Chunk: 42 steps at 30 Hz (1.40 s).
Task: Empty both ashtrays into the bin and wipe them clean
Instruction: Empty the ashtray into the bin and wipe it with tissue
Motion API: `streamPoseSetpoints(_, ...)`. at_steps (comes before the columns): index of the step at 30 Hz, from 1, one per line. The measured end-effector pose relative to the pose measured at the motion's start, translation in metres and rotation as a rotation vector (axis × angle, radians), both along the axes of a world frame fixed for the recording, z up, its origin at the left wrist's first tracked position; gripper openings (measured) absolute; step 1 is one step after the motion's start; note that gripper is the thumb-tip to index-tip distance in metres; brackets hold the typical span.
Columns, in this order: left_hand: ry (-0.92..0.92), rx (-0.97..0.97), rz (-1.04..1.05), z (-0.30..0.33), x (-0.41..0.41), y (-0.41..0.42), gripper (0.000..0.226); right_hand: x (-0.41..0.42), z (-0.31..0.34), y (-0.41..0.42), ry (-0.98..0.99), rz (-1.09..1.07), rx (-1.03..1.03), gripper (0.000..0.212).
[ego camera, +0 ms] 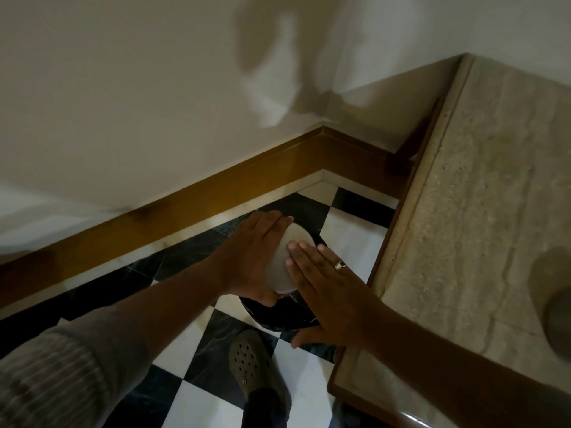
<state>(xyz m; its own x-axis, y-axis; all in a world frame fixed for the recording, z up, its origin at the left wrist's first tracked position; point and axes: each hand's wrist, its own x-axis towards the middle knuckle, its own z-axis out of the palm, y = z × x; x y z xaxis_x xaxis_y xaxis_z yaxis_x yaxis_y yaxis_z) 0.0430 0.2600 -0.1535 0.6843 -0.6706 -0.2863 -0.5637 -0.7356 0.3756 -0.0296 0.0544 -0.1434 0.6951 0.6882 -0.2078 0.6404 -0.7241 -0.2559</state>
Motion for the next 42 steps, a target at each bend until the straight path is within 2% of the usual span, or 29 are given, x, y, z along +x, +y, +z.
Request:
streamPoseSetpoints(3,0.0,-0.009,0.009,0.001,0.001,0.001,0.127,-0.002,-0.001,0.003,0.008,-0.035,0.05,0.11)
streamPoseSetpoints(6,0.001,0.018,-0.01,0.0,0.001,0.002,0.127,-0.003,-0.004,0.005,0.041,0.017,0.035,0.116)
streamPoseSetpoints(9,-0.001,0.011,-0.001,0.0,0.0,0.0,0.125,-0.005,-0.004,0.004,0.029,0.008,0.036,0.11)
streamPoseSetpoints(12,-0.005,0.032,-0.012,-0.001,0.0,0.0,0.125,-0.006,-0.002,0.006,0.043,0.001,0.008,0.119)
streamPoseSetpoints(17,-0.019,0.026,-0.02,-0.002,-0.002,0.0,0.123,-0.01,-0.004,0.009,0.073,-0.029,0.011,0.121)
streamPoseSetpoints(25,-0.001,0.022,-0.01,-0.003,-0.009,0.0,0.123,-0.016,-0.009,0.007,0.056,0.006,0.036,0.119)
streamPoseSetpoints(34,-0.022,0.066,-0.014,-0.007,-0.01,0.001,0.126,-0.008,-0.007,0.007,0.098,-0.011,-0.051,0.126)
streamPoseSetpoints(42,-0.005,0.084,0.006,-0.007,-0.017,0.005,0.124,-0.011,-0.01,0.007,0.098,0.012,-0.014,0.124)
